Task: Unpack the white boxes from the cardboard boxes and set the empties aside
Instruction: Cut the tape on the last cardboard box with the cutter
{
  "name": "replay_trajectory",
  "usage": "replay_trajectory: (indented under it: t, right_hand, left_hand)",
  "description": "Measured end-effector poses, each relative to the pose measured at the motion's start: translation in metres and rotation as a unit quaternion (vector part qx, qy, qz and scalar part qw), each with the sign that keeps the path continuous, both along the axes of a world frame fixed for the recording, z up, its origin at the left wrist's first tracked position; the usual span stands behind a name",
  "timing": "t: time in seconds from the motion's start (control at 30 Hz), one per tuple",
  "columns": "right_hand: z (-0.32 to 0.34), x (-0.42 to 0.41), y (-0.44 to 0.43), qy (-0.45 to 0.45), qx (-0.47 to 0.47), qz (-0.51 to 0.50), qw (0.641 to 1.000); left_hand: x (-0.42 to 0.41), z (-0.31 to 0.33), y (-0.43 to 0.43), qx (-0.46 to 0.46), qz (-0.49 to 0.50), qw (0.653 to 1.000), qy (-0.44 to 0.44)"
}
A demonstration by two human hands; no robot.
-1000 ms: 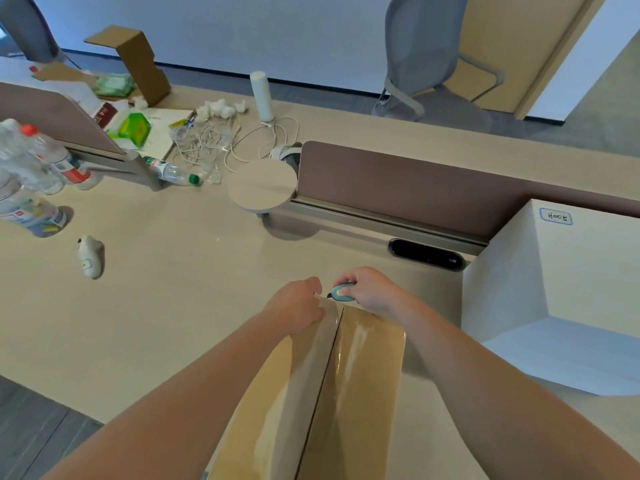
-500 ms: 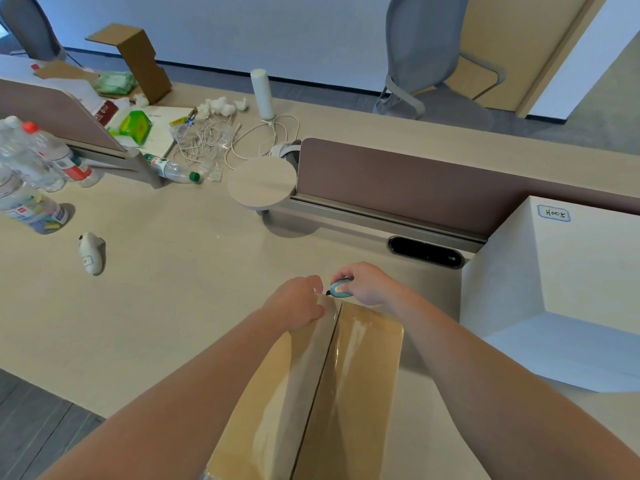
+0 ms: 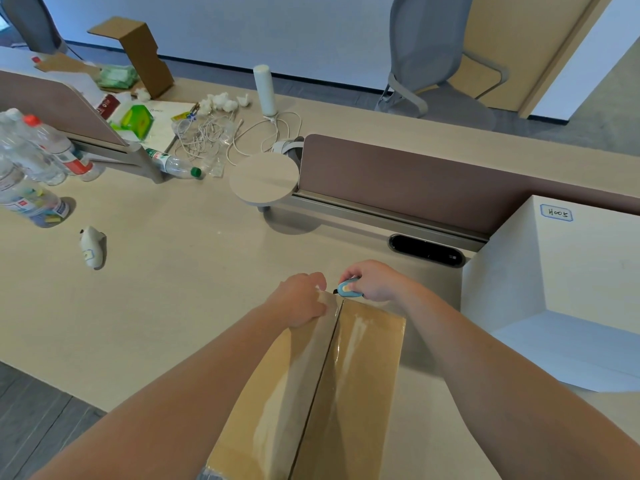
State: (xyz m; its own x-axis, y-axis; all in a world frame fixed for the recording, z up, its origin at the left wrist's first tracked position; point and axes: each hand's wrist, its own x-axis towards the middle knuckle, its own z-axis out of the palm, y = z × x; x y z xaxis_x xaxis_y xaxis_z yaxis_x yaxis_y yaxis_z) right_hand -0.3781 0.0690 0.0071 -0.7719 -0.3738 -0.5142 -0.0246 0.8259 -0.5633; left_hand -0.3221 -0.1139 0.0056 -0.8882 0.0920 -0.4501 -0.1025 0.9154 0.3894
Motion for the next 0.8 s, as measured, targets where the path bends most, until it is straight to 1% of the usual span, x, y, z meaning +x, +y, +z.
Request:
replay_trajectory:
  t: [0.17, 0.47, 0.8]
  right_hand:
    - [-0.0005, 0.0002, -0.0025, 0.004, -0.017, -0.016, 1.0]
    - [-0.0031, 0.0014, -0.0071, 0.0, -0.015, -0.021, 1.0]
    - [-0.0046, 0.006, -0.0056, 0.007, -0.024, -0.03, 0.999]
  left_hand:
    - [-0.0012, -0.0007, -0.0002, 0.007, -0.001, 1.0, -0.006]
    - [-0.0008, 0.001, 0.0022, -0.001, -0.012, 1.0, -0.004]
    - [0.0002, 0.0047, 0.0055, -0.006, 0.003, 1.0, -0.02]
